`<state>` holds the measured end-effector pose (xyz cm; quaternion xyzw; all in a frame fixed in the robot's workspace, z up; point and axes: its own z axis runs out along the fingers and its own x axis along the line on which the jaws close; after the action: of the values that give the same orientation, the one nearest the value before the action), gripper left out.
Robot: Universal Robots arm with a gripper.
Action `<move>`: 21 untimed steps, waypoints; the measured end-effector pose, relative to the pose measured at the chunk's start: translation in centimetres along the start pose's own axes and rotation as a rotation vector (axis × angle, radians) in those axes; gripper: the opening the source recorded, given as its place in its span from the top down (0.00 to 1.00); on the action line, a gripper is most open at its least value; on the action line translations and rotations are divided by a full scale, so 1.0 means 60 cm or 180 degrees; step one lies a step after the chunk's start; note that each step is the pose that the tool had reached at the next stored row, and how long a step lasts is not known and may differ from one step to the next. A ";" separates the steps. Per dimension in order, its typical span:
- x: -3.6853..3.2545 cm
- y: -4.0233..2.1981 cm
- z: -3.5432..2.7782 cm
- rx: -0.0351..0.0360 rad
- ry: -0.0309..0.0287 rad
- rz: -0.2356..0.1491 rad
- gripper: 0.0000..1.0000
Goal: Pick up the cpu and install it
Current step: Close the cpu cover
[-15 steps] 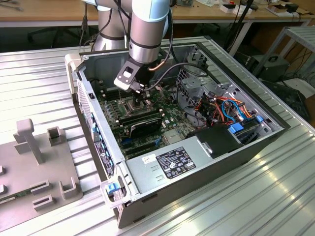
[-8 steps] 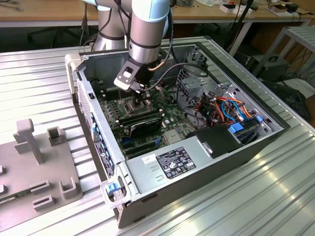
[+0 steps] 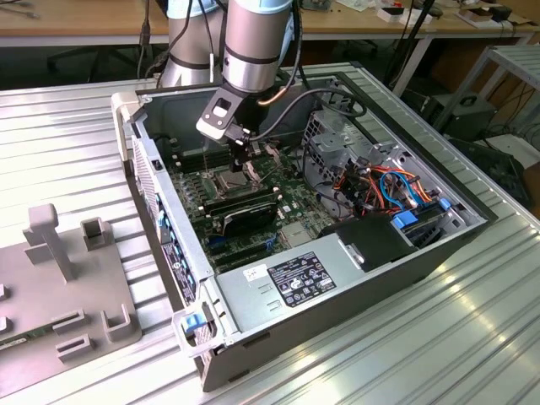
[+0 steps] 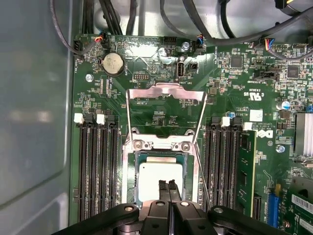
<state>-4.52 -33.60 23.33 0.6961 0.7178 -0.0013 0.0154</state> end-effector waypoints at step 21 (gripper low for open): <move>-0.001 0.000 -0.027 0.0001 -0.0005 0.0000 0.89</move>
<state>-4.53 -33.60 24.94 0.6961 0.7178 -0.0019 0.0159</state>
